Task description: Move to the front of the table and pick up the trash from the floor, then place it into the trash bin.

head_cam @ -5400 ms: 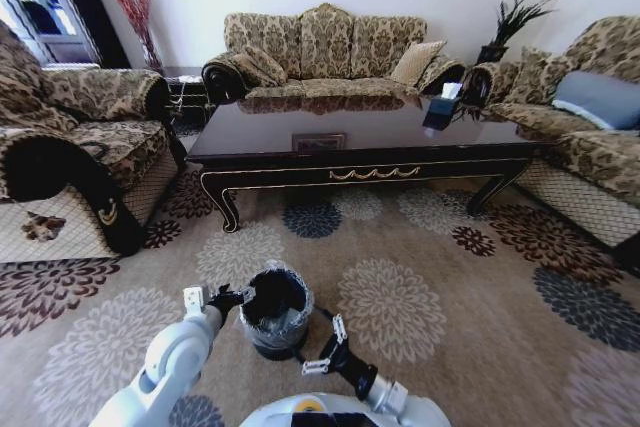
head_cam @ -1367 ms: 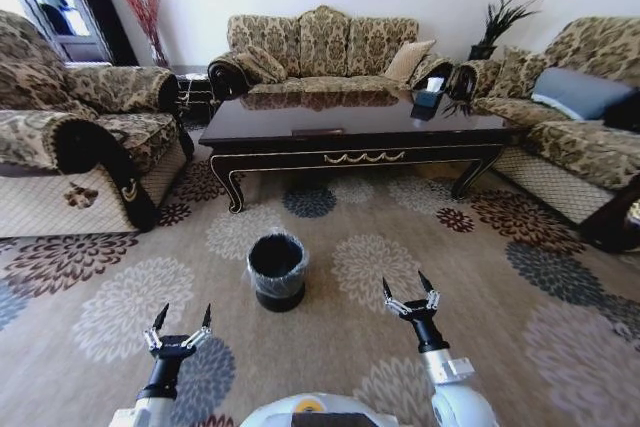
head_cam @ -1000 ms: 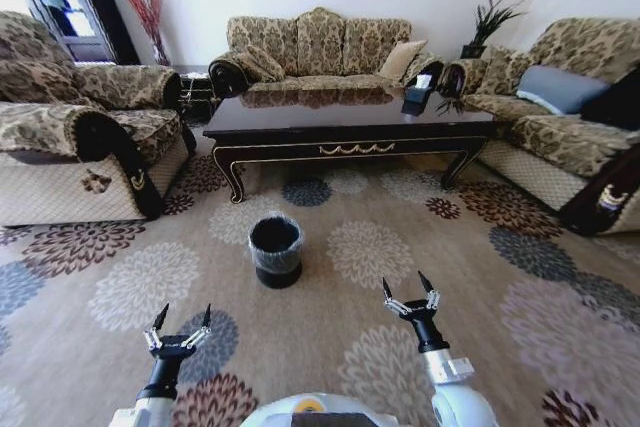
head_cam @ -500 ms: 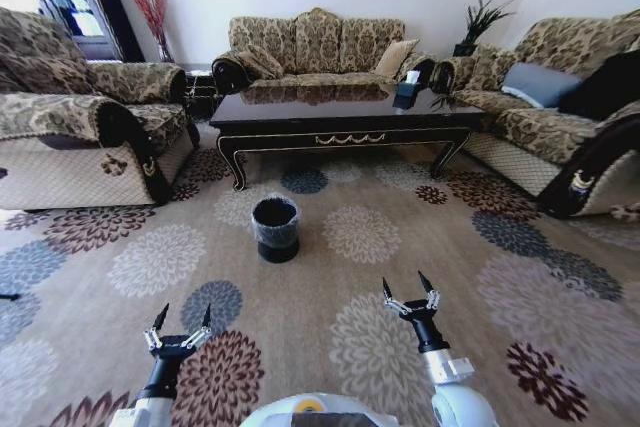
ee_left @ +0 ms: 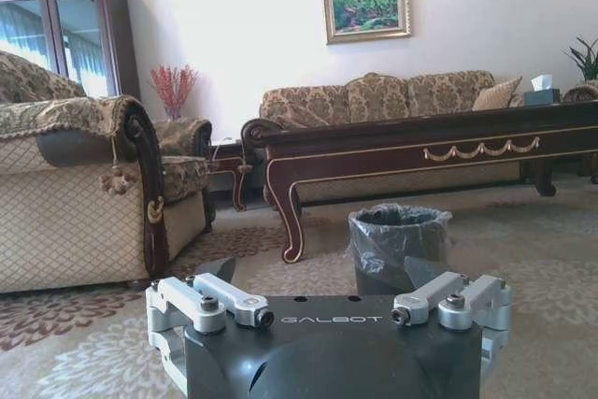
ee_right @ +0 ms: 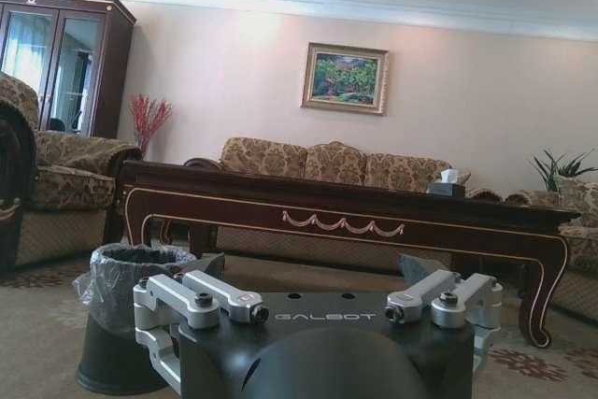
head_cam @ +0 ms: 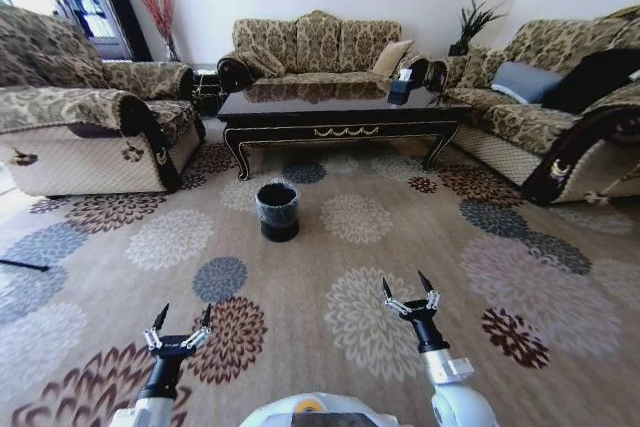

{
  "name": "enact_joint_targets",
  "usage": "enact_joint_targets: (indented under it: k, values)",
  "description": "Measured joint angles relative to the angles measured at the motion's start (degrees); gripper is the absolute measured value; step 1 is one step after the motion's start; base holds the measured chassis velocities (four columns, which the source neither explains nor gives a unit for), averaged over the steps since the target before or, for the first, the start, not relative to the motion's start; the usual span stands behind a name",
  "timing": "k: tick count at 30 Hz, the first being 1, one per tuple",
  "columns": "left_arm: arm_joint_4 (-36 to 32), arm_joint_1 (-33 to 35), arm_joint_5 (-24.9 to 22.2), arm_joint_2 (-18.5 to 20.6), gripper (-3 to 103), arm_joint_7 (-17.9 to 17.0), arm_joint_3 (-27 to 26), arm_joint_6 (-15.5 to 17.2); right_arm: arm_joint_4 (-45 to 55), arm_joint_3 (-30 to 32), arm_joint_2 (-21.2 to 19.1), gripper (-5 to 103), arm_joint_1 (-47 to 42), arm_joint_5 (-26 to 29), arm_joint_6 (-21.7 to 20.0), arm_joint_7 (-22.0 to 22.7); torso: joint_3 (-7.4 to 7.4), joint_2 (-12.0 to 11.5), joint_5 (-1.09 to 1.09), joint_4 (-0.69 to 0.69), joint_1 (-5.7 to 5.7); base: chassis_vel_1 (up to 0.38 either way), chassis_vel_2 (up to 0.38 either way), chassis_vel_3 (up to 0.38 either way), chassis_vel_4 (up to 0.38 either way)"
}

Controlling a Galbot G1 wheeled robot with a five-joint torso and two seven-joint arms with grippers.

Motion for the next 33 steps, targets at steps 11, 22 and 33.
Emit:
enact_joint_targets:
  k: [11,22,33]
  values:
    - [0.0,0.0,0.0,0.0,100,0.0,0.0,0.0,0.0,0.0,0.0,100,0.0,0.0,0.0,0.0,0.00,0.0,0.00,0.00,0.01,0.196,-0.178,-0.190,0.172]
    - [0.0,0.0,0.0,0.0,100,0.0,0.0,0.0,0.0,0.0,0.0,100,0.0,0.0,0.0,0.0,0.00,0.0,0.00,0.00,0.01,0.199,-0.207,-0.209,0.215]
    - [0.0,0.0,0.0,0.0,100,0.0,0.0,0.0,0.0,0.0,0.0,100,0.0,0.0,0.0,0.0,0.00,0.0,0.00,-0.01,0.01,0.186,-0.182,-0.190,0.191]
